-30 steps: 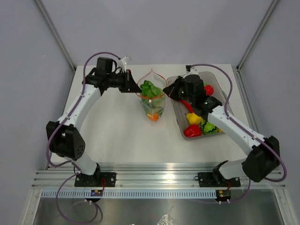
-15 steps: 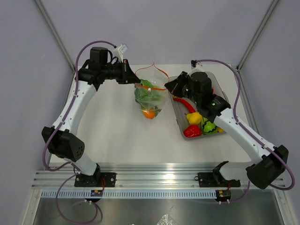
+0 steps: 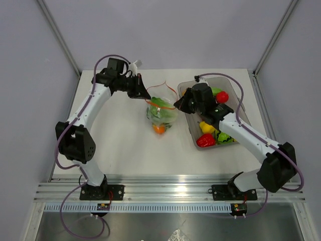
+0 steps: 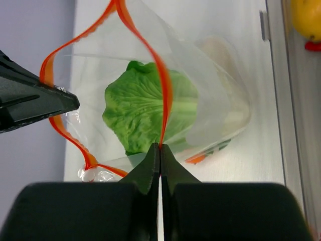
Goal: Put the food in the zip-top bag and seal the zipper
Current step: Adjust the zipper food storage bag at the center of the board.
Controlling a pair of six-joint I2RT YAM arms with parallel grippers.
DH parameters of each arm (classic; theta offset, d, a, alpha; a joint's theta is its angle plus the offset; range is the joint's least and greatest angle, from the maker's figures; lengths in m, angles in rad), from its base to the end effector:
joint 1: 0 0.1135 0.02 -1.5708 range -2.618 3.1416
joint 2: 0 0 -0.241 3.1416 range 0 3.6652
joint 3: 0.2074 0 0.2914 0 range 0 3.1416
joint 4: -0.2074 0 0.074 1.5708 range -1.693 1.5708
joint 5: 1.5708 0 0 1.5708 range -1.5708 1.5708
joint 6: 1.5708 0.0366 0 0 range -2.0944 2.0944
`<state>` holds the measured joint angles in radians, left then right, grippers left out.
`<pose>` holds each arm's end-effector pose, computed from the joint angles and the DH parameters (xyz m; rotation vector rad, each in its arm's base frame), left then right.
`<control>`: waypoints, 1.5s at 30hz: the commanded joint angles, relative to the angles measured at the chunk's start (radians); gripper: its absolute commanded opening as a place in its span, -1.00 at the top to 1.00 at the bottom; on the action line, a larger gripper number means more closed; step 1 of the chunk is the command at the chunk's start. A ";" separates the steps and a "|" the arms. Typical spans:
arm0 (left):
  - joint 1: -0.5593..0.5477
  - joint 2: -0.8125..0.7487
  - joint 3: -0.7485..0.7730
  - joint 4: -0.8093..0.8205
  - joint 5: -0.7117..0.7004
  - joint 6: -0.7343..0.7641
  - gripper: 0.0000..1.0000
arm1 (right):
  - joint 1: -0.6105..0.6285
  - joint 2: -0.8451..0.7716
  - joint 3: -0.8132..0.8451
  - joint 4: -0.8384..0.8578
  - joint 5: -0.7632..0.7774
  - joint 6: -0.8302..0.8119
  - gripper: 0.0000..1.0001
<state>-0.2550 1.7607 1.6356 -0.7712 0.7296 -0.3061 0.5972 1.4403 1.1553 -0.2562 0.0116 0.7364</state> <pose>0.3994 -0.1293 0.2950 0.2664 2.4669 -1.1412 0.3095 0.2099 0.2729 0.1611 2.2063 0.7638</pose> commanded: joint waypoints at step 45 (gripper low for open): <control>-0.093 -0.124 -0.037 0.125 0.014 -0.005 1.00 | -0.484 -0.022 -0.009 -0.299 0.083 -0.201 -0.60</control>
<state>-0.3473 1.6901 1.5929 -0.6987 0.7315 -0.3069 0.1242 1.3758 1.1374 -0.5632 0.1432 0.5793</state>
